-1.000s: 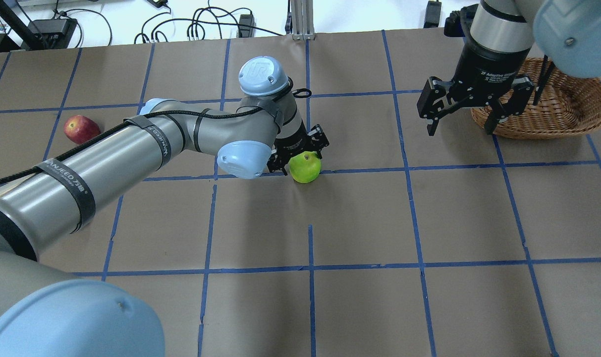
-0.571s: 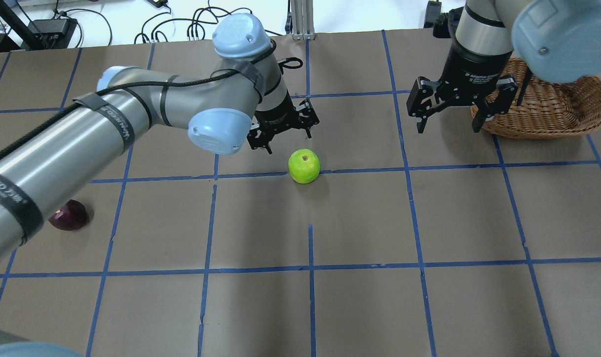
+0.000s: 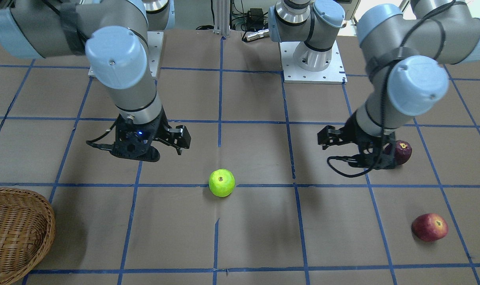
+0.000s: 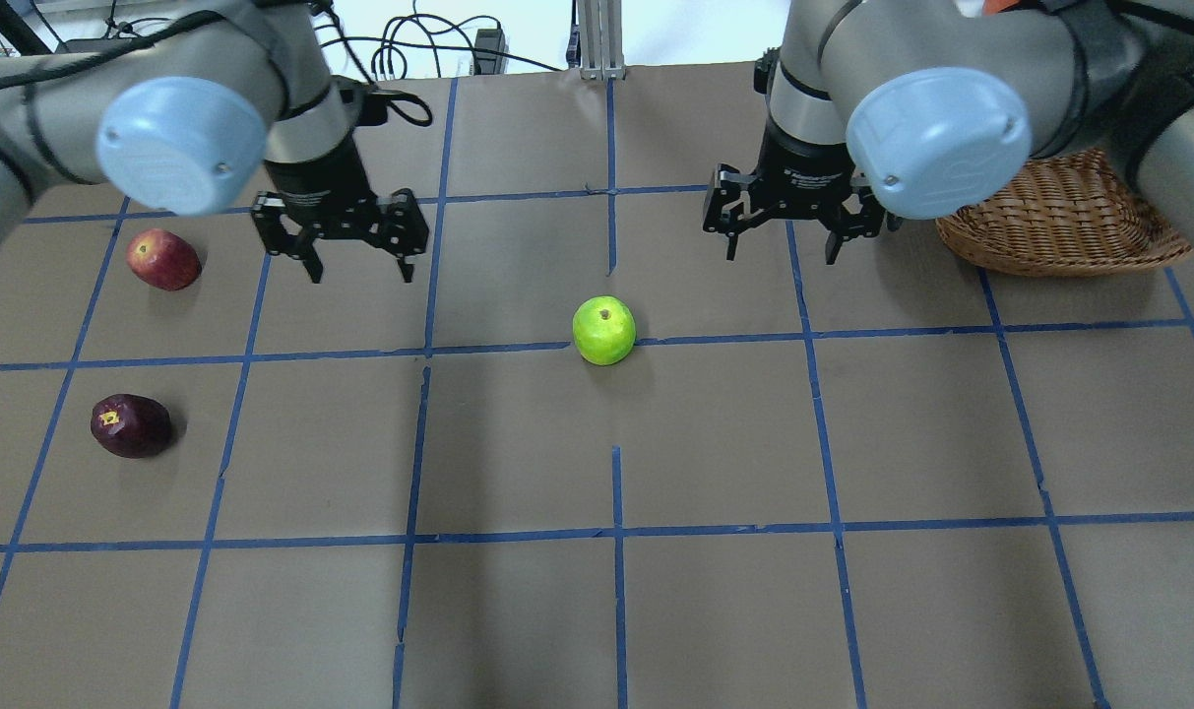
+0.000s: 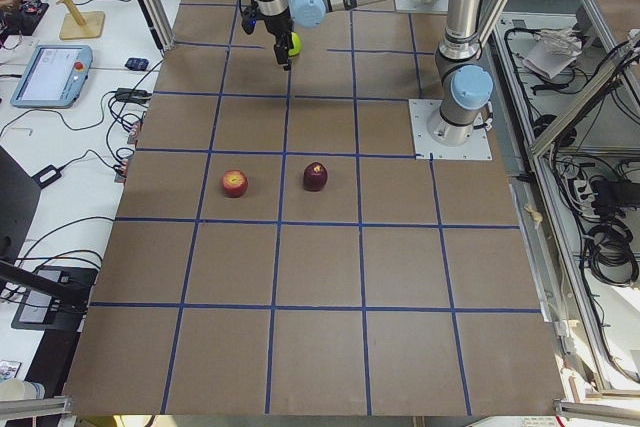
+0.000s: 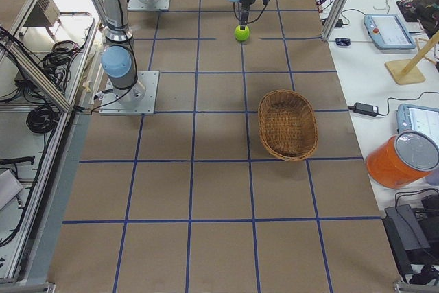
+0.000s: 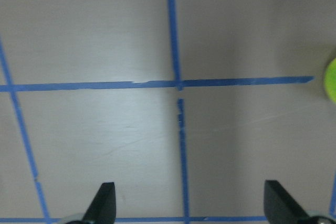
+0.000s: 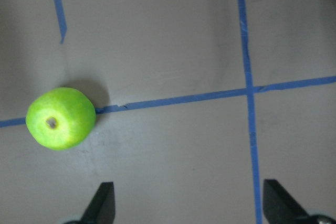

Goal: Put all apples into basket
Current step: 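Release the green apple at the center and raise the left gripper, then grasp the green apple with the right gripper while the left gripper grasps the dark apple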

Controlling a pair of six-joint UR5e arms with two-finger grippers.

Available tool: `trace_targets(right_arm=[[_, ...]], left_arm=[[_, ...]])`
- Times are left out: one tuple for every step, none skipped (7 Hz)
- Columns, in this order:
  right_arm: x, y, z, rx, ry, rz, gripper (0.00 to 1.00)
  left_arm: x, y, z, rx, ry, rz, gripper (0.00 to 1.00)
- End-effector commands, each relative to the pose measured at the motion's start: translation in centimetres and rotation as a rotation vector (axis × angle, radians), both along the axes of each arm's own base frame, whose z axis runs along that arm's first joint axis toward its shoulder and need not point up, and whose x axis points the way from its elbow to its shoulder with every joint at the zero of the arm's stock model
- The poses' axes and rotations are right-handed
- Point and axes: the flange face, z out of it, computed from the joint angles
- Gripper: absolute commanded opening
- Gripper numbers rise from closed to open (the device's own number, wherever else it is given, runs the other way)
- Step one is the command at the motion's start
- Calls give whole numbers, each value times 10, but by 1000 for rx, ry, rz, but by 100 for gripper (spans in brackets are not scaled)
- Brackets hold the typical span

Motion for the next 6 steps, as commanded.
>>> trace_targets(right_arm=[[72,0,-55,-10,-20,-52,100],[90,2,-77,10,-14,-49,100],[97,-3,-91,15,-46,-48,100],[100,-5,-102,27,-61,-48,100],[102,-10,-117,30,-64,-48,100],[103,-11,-124,35,-62,-45,100]], left_arm=[[139,18,-29,30,54,-145,100],[184,24,-56,-24,51,-206,100],[218,43,-88,-58,42,-221,100],[225,64,-122,-99,7,-199,100],[217,79,-145,-115,-11,-194,100],[215,84,-158,-89,-7,-194,100]])
